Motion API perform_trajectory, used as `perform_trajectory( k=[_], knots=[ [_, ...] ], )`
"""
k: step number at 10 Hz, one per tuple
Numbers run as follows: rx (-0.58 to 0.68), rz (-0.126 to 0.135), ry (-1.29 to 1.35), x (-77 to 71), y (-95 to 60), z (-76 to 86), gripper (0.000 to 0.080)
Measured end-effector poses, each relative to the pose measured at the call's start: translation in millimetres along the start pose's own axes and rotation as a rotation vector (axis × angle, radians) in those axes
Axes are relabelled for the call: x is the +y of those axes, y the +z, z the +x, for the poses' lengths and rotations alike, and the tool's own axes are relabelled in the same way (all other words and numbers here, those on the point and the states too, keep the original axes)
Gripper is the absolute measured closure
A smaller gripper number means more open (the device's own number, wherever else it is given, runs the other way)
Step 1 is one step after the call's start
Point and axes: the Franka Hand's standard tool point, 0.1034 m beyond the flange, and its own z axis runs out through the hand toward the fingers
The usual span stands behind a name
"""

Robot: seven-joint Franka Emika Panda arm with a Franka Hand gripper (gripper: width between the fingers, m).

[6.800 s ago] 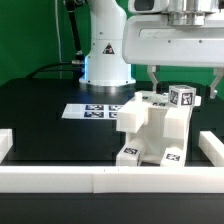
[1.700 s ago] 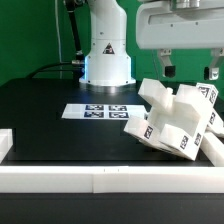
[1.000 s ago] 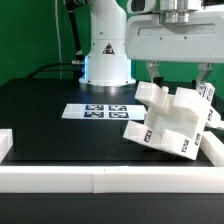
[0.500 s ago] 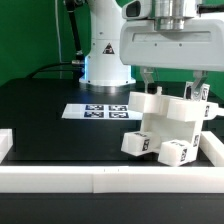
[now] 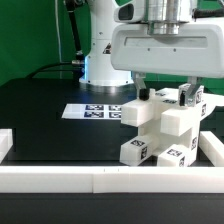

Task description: Assemble chair

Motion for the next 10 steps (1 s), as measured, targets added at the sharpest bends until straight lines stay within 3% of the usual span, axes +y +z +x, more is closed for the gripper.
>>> perform_trajectory(
  k=[5, 8, 10],
  knots=[
    [0.023, 0.011, -0.005, 0.5, -4.2, 15.3, 0.015],
    [0.008, 0.047, -0.089, -1.5, -35.7, 16.2, 0.015],
    [-0.006, 0.083, -0.143, 13.0, -50.4, 11.1, 0.015]
  ],
)
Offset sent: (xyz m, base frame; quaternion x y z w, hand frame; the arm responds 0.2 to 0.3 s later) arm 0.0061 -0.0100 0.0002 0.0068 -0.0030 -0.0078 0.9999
